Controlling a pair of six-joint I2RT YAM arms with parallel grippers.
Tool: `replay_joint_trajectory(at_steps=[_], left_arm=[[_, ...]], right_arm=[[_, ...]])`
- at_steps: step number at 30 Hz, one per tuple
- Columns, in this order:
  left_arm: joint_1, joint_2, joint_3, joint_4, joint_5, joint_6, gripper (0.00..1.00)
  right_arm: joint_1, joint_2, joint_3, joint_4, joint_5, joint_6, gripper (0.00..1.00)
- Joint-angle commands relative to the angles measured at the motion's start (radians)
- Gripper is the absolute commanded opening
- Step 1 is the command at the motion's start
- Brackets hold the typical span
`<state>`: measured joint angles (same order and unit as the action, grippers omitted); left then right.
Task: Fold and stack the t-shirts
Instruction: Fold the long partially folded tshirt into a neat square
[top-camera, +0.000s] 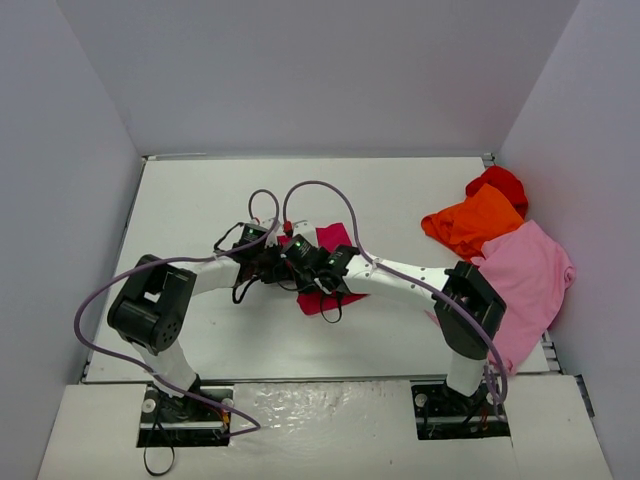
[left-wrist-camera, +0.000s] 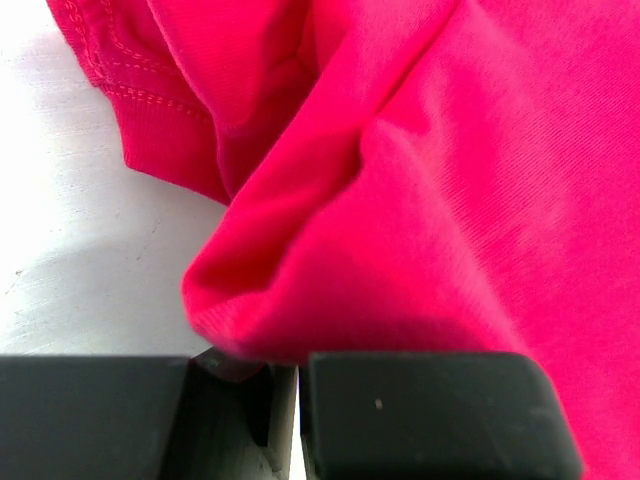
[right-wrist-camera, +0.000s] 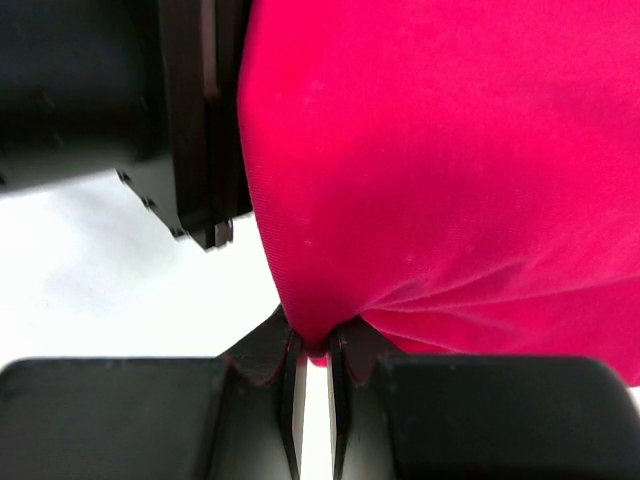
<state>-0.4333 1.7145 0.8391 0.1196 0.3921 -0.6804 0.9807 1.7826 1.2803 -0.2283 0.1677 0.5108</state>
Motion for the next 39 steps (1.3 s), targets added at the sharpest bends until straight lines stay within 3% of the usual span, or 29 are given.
replay_joint_trajectory(at_steps=[1, 11, 13, 17, 19, 21, 27, 29, 30, 34, 39], left_arm=[[0.010, -0.035, -0.008, 0.008, -0.011, 0.024, 0.00], [0.011, -0.038, -0.015, 0.011, -0.010, 0.022, 0.00], [0.011, -0.039, -0.014, 0.010, -0.010, 0.025, 0.00], [0.015, -0.038, -0.012, 0.000, -0.009, 0.029, 0.00], [0.015, -0.038, -0.009, -0.006, -0.005, 0.030, 0.00], [0.015, -0.041, -0.008, -0.009, -0.001, 0.031, 0.00], [0.016, -0.095, 0.001, -0.087, -0.015, 0.036, 0.00], [0.016, -0.145, 0.024, -0.213, -0.081, 0.047, 0.00], [0.016, -0.184, 0.034, -0.248, -0.111, 0.051, 0.00], [0.016, -0.300, 0.100, -0.426, -0.288, 0.068, 0.00], [0.015, -0.420, 0.152, -0.541, -0.401, 0.043, 0.00]], right_arm=[[0.033, 0.011, -0.027, 0.024, -0.042, 0.034, 0.00], [0.072, 0.018, -0.098, 0.014, -0.076, 0.085, 0.01], [0.072, -0.011, -0.122, 0.001, -0.061, 0.102, 0.11], [0.065, -0.104, -0.116, -0.031, 0.011, 0.115, 0.46], [0.049, -0.167, -0.093, -0.043, 0.063, 0.115, 0.57], [0.020, -0.244, -0.062, -0.051, 0.115, 0.104, 0.60], [-0.171, -0.358, -0.018, -0.048, 0.139, 0.040, 0.51], [-0.207, -0.339, 0.002, -0.048, 0.153, 0.002, 0.35], [-0.209, -0.329, 0.007, -0.049, 0.152, -0.002, 0.21], [-0.228, -0.230, 0.022, -0.047, 0.096, -0.007, 0.00], [-0.228, -0.111, 0.021, -0.010, 0.007, 0.005, 0.00]])
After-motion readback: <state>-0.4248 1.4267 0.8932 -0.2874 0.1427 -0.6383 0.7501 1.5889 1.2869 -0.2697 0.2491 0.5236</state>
